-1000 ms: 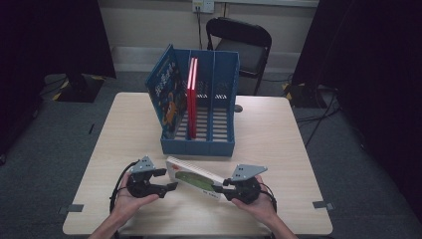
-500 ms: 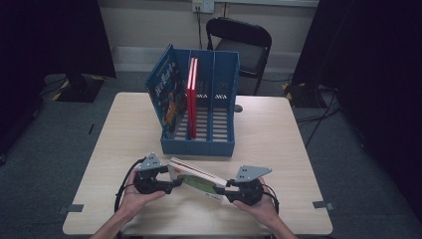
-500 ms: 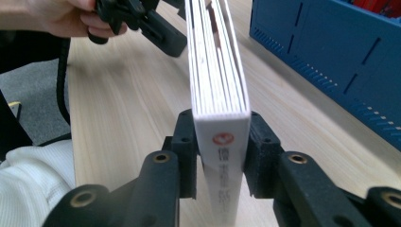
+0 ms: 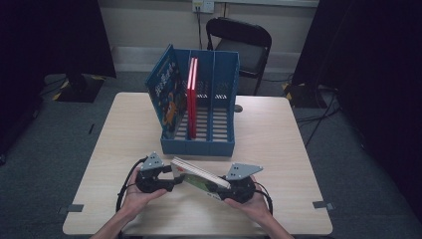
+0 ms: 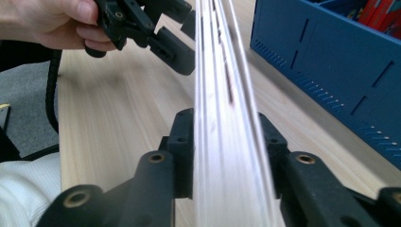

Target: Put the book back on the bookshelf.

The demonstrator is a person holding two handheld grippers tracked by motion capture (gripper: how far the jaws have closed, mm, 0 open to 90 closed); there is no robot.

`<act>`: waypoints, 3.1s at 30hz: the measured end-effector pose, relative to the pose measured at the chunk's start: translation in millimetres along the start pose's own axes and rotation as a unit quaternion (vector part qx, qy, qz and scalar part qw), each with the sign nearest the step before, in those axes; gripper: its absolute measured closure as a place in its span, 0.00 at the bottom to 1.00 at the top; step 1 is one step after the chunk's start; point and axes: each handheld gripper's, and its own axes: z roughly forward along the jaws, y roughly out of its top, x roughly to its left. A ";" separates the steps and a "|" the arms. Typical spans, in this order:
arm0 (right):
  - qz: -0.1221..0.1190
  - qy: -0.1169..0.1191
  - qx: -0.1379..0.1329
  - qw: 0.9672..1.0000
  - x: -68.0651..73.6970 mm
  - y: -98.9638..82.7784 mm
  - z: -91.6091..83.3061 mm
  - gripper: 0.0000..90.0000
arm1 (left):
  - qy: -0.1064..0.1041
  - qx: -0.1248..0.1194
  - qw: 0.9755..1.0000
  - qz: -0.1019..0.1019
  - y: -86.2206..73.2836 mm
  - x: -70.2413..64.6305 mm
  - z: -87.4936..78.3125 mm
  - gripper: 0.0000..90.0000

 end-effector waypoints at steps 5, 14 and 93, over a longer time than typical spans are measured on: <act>-0.010 -0.006 0.003 1.000 2.7 1.5 2.1 0.77 | -0.008 0.001 1.000 0.007 1.1 -4.6 3.2 0.50; -0.017 -0.014 0.011 1.000 4.7 1.5 5.9 0.78 | -0.008 0.002 1.000 0.002 1.4 -5.5 3.6 0.50; 0.020 -0.050 -0.019 0.998 -4.8 28.6 -38.4 0.85 | 0.080 0.032 0.996 -0.038 -13.2 21.8 -26.3 0.18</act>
